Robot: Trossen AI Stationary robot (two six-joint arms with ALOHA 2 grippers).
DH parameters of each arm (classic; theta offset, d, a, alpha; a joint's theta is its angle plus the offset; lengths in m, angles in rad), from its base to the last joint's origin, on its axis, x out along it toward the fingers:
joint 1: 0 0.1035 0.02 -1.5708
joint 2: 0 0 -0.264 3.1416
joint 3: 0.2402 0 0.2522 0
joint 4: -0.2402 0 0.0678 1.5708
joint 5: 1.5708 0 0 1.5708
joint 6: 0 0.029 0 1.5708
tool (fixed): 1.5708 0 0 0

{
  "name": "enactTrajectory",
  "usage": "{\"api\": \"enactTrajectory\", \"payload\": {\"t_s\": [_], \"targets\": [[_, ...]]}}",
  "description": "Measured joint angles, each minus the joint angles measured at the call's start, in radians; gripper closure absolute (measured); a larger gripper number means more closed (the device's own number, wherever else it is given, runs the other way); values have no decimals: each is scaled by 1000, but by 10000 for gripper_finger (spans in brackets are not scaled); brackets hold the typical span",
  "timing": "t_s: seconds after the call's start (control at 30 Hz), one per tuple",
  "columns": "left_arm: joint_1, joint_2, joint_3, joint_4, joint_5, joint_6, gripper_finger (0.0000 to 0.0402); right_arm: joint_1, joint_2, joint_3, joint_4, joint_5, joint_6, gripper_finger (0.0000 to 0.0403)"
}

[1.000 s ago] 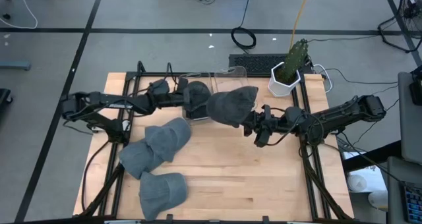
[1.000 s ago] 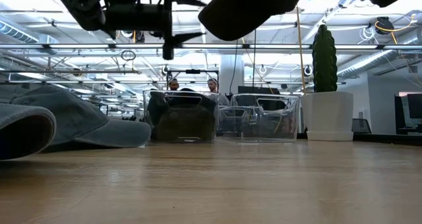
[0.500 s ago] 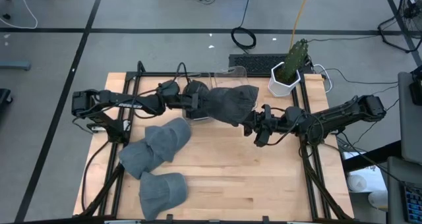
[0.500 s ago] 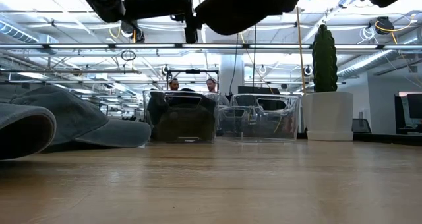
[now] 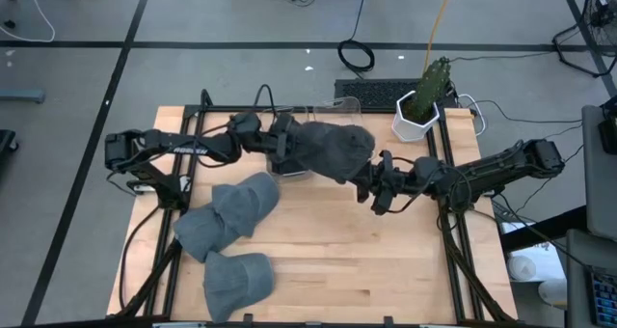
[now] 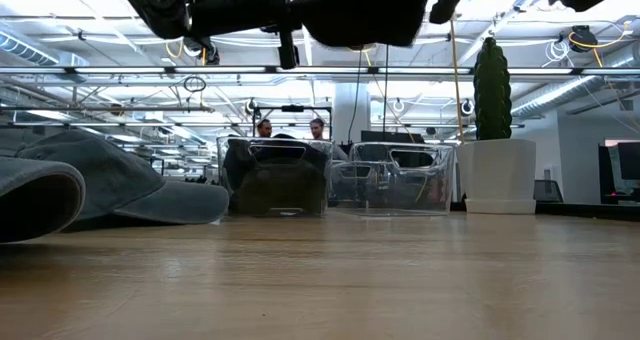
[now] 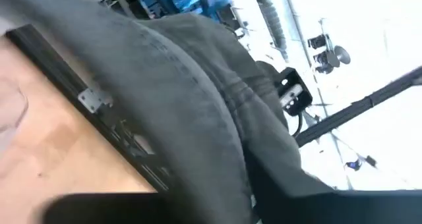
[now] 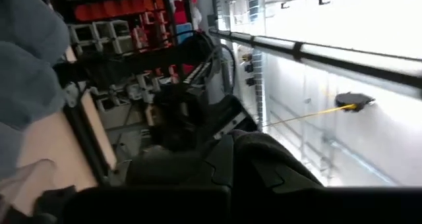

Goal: Pick & Place hat
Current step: Put the black cap into the left transparent bin

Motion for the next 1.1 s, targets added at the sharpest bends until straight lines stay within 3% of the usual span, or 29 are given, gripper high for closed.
{"api": "enactTrajectory", "payload": {"t_s": [0.07, 0.33, 0.6, 0.7, 0.87, 1.1], "targets": [[12, 0, 0, 2, 9, 40, 381, 0, 1, -1, -15, 1, 52, 403], [103, -35, 0, -26, 106, 156, 393, -1, 0, -1, -68, 20, 477, 403], [207, -200, -2, -372, 153, 358, 394, -1, 0, 1, -278, 106, 967, 403], [253, -270, 1, -472, 125, 413, 394, 4, 0, -1, -368, 55, 1122, 403], [324, -340, 0, -665, 190, 450, 394, 1, 0, -2, -421, -36, 1243, 403], [416, -345, 0, -739, 488, 386, 394, -16, 0, -49, -310, -31, 1242, 403]]}}
